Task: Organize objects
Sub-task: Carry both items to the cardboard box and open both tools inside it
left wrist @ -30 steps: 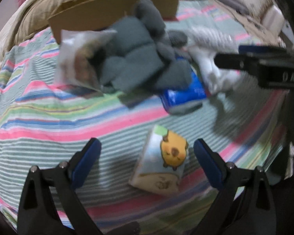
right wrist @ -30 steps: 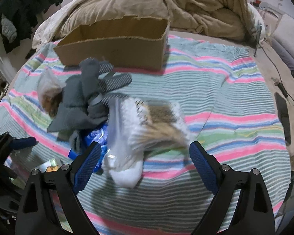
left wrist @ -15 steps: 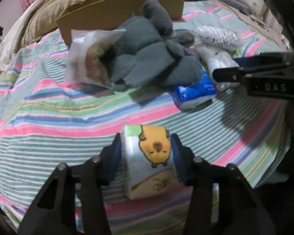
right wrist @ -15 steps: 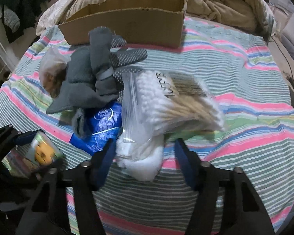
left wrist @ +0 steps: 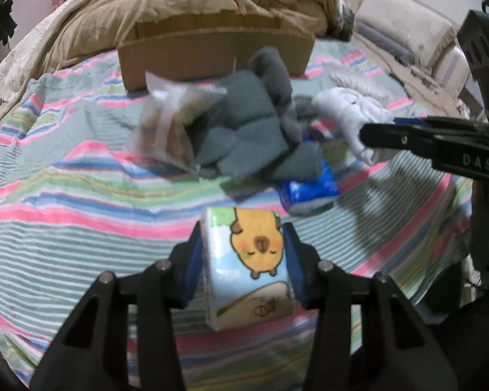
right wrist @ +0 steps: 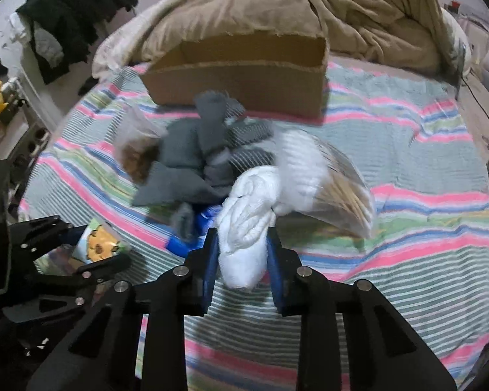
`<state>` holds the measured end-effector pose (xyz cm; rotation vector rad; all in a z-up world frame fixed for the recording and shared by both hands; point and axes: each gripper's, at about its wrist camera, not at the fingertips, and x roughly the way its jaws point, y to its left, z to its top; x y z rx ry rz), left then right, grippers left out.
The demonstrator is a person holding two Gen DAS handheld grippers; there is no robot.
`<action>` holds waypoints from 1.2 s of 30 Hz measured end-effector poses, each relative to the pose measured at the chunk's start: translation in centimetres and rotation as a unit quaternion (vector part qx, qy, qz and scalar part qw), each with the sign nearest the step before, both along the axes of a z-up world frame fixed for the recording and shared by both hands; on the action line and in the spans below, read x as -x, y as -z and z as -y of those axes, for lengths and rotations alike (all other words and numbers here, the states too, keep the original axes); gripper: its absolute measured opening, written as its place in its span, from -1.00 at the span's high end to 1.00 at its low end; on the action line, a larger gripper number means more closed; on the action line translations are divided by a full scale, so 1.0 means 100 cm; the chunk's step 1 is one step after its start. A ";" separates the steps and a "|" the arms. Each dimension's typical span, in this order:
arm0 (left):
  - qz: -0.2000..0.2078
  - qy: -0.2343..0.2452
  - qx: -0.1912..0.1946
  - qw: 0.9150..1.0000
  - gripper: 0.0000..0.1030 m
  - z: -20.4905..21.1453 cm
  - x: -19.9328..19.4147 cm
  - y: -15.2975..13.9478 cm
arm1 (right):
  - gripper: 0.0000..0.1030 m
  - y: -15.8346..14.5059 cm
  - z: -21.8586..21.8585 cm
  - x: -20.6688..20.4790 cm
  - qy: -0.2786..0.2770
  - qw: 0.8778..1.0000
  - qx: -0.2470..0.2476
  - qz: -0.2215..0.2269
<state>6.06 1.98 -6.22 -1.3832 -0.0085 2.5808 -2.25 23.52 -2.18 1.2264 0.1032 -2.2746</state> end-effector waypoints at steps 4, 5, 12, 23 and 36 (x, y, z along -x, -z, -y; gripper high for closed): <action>-0.018 -0.012 -0.012 1.000 0.09 0.002 0.016 -0.015 | 0.43 -0.024 0.001 0.001 -0.008 1.000 0.020 -0.018; -0.023 -0.018 -0.016 0.999 0.10 0.002 0.021 -0.019 | 0.43 -0.029 0.002 0.003 -0.008 0.999 0.023 -0.023; -0.061 -0.053 -0.020 0.997 0.09 0.008 0.048 -0.048 | 0.43 -0.056 0.001 0.019 -0.011 0.998 0.030 -0.061; -0.108 -0.076 -0.026 0.991 0.09 0.018 0.097 -0.090 | 0.43 -0.084 0.001 0.053 -0.012 0.994 0.023 -0.103; -0.120 -0.071 -0.036 0.990 0.09 0.025 0.168 -0.102 | 0.43 -0.092 0.012 0.117 -0.011 0.993 0.009 -0.120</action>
